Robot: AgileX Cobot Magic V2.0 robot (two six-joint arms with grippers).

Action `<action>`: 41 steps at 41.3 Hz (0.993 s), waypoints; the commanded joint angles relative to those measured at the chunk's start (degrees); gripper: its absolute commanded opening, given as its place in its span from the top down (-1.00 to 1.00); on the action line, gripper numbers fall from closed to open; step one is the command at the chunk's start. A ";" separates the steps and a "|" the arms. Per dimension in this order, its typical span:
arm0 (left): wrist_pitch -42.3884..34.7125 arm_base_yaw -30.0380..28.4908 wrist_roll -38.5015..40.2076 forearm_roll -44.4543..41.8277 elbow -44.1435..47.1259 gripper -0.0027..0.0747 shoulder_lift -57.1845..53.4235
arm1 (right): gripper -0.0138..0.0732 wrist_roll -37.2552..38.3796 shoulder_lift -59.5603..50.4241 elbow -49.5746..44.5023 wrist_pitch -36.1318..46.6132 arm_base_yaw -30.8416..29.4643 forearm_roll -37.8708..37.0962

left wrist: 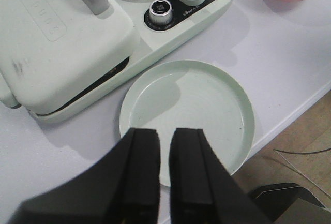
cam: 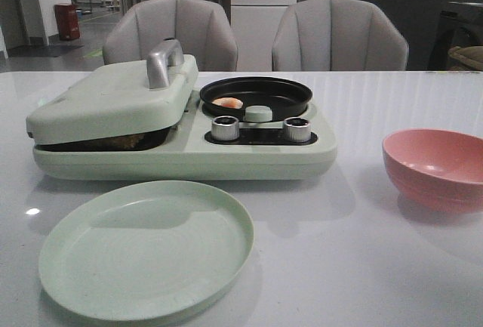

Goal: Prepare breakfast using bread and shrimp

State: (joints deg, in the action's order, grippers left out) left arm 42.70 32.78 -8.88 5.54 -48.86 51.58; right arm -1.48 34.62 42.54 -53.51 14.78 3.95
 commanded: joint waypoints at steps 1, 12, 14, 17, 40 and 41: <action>-3.43 -0.05 0.60 0.78 -1.47 0.50 -0.32 | 0.49 0.09 -0.04 1.48 3.46 0.01 -0.41; -3.43 -0.05 0.60 0.86 -1.47 0.50 -0.32 | 0.65 0.09 -0.04 1.48 4.42 0.01 -0.41; -3.43 -0.05 0.60 0.86 -1.47 0.50 -0.32 | 0.65 0.09 -0.04 1.48 4.88 0.01 -0.41; -3.43 -0.05 0.60 0.86 -1.47 0.50 -0.32 | 0.65 0.09 -0.04 1.48 4.82 0.01 -0.36; -4.31 -2.38 -0.15 -2.86 -1.20 0.51 -3.04 | 0.65 0.09 0.01 1.48 4.51 0.01 -0.36; -4.58 -3.66 -0.15 -3.36 -1.07 0.51 -3.76 | 0.65 0.09 0.01 1.48 4.51 0.01 -0.36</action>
State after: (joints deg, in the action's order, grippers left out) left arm 42.70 31.49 -9.00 4.40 -48.73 50.42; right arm -1.34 34.62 42.54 -53.05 14.78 3.95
